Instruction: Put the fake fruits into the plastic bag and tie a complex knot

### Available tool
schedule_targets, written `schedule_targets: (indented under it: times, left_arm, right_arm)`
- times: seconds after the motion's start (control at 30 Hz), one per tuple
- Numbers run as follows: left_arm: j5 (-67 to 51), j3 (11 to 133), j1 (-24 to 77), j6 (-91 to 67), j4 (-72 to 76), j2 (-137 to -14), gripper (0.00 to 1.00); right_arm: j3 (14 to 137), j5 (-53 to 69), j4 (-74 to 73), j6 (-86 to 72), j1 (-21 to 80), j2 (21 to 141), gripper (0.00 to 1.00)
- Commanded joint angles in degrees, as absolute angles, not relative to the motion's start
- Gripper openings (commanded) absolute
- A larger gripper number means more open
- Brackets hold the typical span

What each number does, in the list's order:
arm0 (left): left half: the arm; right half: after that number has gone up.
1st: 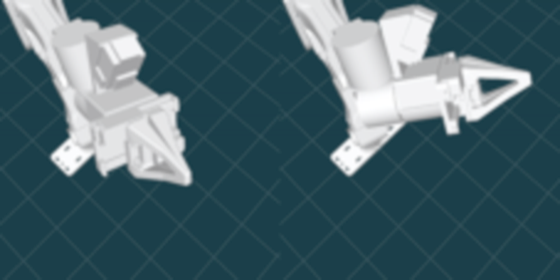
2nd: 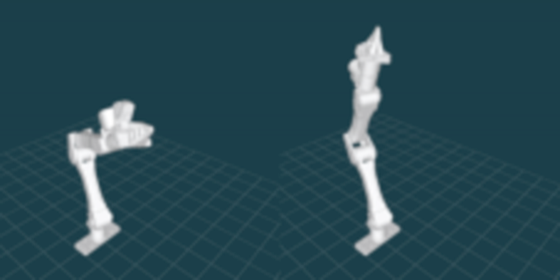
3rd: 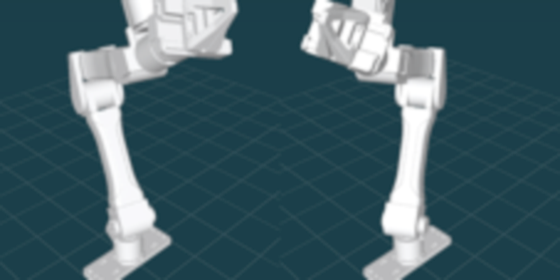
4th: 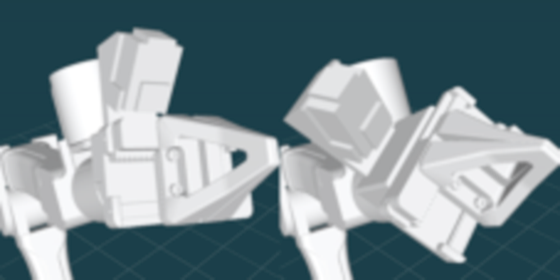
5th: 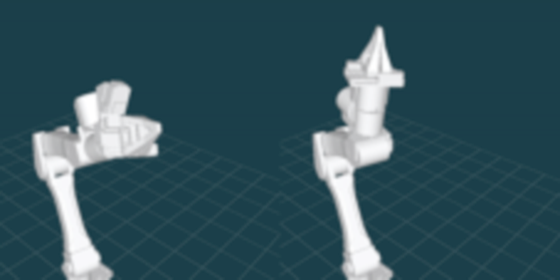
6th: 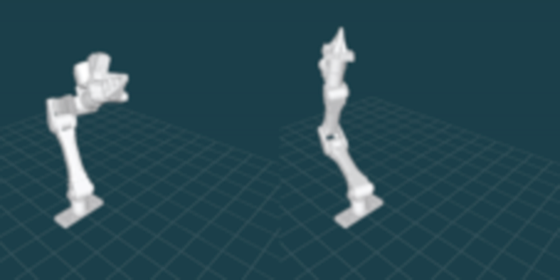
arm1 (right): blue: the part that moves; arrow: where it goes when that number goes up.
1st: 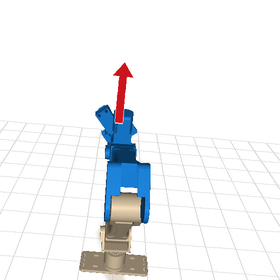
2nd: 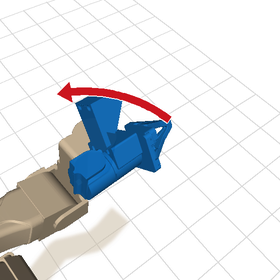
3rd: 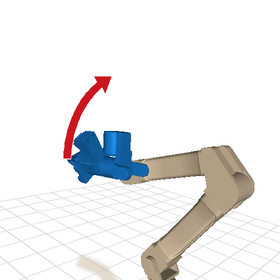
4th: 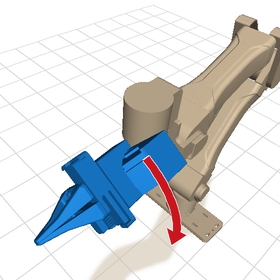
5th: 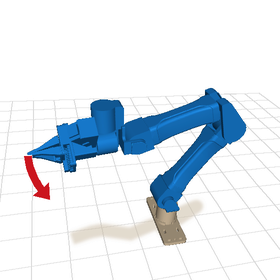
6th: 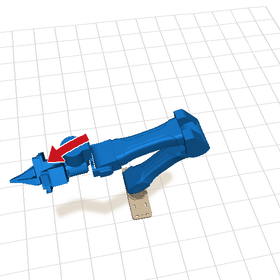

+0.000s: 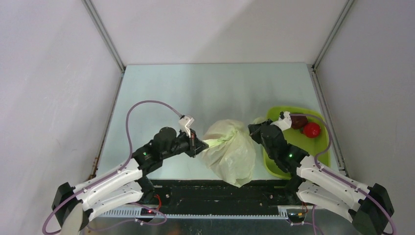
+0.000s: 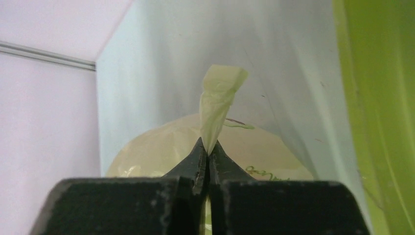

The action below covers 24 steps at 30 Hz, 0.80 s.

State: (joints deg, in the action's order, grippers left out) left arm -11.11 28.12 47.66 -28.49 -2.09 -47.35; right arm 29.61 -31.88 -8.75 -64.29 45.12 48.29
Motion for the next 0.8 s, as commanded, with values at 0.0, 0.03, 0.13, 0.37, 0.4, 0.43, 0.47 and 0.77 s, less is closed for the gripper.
schedule_targets:
  times: [0.0, 0.03, 0.13, 0.37, 0.4, 0.43, 0.47, 0.77]
  left_arm:
    - [-7.30, 33.60, 47.92, -27.98, -2.11, -41.94, 0.00]
    - [-4.77, 34.48, 47.84, -28.05, -3.27, -41.05, 0.00]
    - [0.51, 35.44, 47.73, -28.74, -5.41, -36.60, 0.00]
    - [3.69, 26.20, 40.86, -33.53, -4.08, -33.09, 0.00]
    - [3.56, 24.53, 39.04, -33.99, -3.09, -32.64, 0.00]
    - [3.41, 21.56, 37.91, -34.56, -2.51, -32.45, 0.00]
    - [3.09, 20.27, 37.01, -34.68, -1.68, -32.02, 0.00]
    - [-1.49, 16.54, 35.55, -33.19, 2.25, -31.57, 0.00]
  right_arm:
    - [30.95, -32.48, 2.13, -54.81, 44.34, 48.62, 0.00]
    - [32.57, -33.56, 2.12, -51.94, 44.28, 48.94, 0.00]
    - [35.92, -36.78, 0.80, -45.38, 43.83, 50.37, 0.00]
    - [36.41, -31.23, 0.60, -44.12, 34.23, 59.82, 0.00]
    - [36.09, -30.65, 1.71, -43.97, 32.92, 62.09, 0.00]
    - [35.57, -30.01, 2.71, -43.82, 32.38, 63.08, 0.00]
    - [35.36, -29.81, 3.11, -43.61, 32.14, 65.08, 0.00]
    - [35.44, -26.82, 7.81, -40.63, 32.05, 69.28, 0.00]
